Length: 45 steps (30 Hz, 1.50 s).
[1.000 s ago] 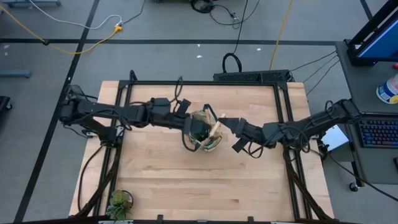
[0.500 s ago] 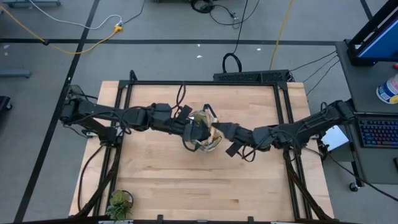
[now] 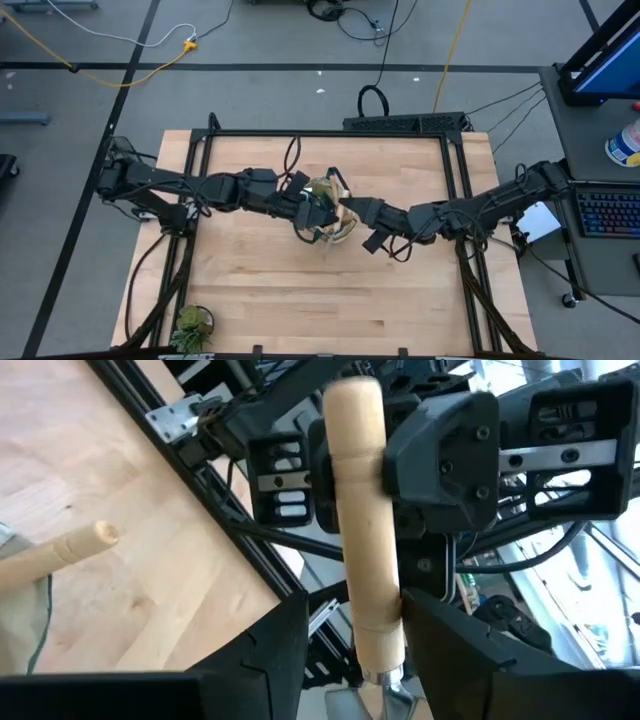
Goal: Pick & Place Garden tools in Gardening bag
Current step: Put the trowel into the gardening bag
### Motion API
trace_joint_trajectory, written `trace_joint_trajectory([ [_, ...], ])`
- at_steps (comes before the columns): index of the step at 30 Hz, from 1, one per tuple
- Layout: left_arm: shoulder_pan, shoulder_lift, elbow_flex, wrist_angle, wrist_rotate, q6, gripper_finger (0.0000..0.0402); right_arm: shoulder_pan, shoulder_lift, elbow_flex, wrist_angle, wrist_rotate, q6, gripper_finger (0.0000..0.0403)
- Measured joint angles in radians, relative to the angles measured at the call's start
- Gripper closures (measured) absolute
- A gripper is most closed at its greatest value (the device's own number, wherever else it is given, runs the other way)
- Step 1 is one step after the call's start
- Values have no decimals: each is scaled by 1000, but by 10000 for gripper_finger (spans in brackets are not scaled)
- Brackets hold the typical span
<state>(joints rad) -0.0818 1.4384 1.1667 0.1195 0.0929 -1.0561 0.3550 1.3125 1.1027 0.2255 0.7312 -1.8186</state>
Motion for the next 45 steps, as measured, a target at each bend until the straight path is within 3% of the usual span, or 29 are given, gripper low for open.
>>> trace_joint_trajectory([
  [17, -31, 11, 0, 24, -86, -38, 236, -41, -1, 1, -13, -90, 4, 344],
  [27, -17, 65, 0, 121, -67, -63, 236, -66, -1, 0, -23, -108, 51, 344],
  [40, -3, 68, -1, 118, -41, -65, 236, -68, -1, 0, -21, -108, 79, 344],
  [45, -3, 68, -1, 114, -41, -64, 272, -68, -1, 0, -25, -108, 78, 344],
])
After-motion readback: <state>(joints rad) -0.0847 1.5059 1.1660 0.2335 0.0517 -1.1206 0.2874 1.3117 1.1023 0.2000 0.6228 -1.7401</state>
